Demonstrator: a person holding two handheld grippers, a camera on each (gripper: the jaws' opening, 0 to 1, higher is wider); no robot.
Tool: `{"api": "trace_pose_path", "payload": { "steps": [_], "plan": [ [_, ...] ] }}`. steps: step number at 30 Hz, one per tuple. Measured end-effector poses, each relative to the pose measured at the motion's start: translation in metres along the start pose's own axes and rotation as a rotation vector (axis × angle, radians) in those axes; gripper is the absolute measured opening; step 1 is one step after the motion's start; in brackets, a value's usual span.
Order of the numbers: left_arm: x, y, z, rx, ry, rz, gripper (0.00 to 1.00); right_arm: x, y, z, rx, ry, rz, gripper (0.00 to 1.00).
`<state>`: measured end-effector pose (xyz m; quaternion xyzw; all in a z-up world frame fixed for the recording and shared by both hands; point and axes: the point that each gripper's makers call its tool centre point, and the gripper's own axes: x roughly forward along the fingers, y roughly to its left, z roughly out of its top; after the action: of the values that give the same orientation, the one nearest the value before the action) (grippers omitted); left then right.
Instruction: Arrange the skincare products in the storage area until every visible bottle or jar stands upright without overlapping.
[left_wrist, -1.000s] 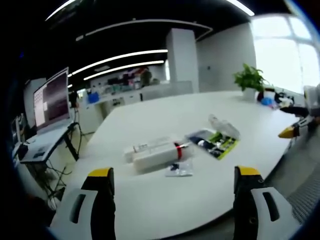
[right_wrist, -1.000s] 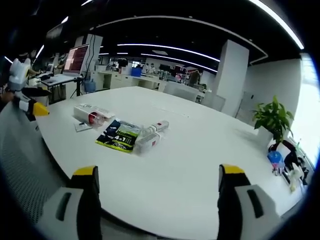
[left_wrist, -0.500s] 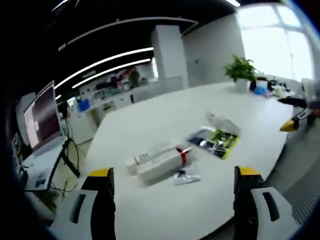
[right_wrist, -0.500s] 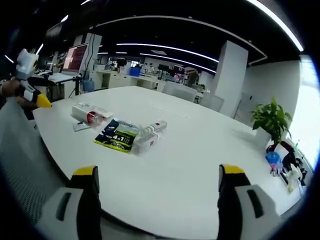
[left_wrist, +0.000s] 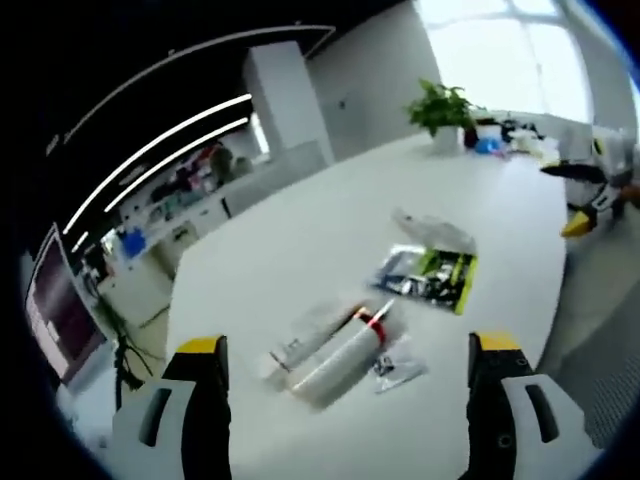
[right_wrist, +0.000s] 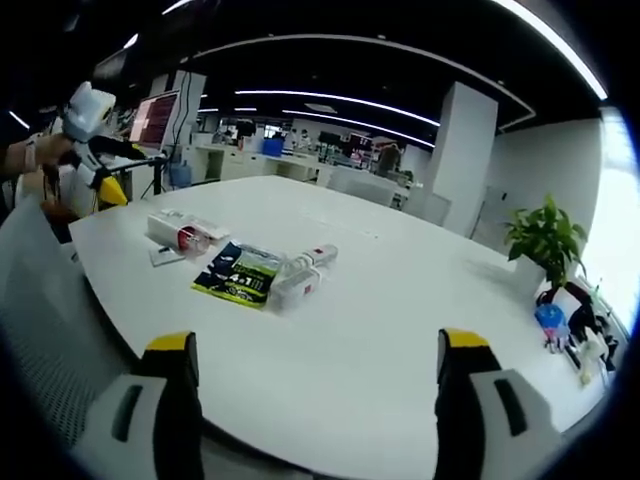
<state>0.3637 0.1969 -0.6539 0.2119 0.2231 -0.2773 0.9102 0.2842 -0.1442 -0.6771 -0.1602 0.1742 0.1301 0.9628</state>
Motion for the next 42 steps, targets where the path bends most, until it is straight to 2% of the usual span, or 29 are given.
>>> {"api": "trace_pose_path", "payload": {
  "steps": [2,8,11,17,21,27,30,38,42],
  "plan": [
    [0.004,0.001,-0.006,0.025,0.044,-0.023,0.97,0.000,0.000,0.000,0.001,-0.001,0.000,1.00],
    [0.016,-0.004,-0.012,0.113,0.114,-0.113,0.94,0.000,0.001,0.000,0.000,0.000,0.005,1.00],
    [0.022,-0.003,-0.013,0.160,0.148,-0.135,0.92,0.000,0.001,0.000,0.000,-0.001,0.007,1.00],
    [0.034,-0.004,-0.009,0.221,0.187,-0.215,0.83,0.000,0.000,0.000,0.001,-0.007,0.008,1.00],
    [0.041,-0.011,-0.008,0.272,0.218,-0.288,0.78,0.000,0.000,0.000,0.003,-0.010,0.010,1.00],
    [0.050,-0.018,-0.010,0.316,0.258,-0.358,0.67,0.000,0.000,0.001,0.005,-0.015,0.012,1.00],
    [0.053,-0.023,-0.012,0.347,0.278,-0.399,0.59,0.000,0.000,0.000,0.005,-0.014,0.014,1.00],
    [0.066,-0.026,-0.022,0.411,0.340,-0.462,0.47,0.000,0.002,0.000,0.004,-0.010,0.021,0.99],
    [0.074,-0.030,-0.033,0.427,0.388,-0.506,0.45,0.001,0.002,-0.001,0.002,-0.002,0.022,0.99]
  ]
}}
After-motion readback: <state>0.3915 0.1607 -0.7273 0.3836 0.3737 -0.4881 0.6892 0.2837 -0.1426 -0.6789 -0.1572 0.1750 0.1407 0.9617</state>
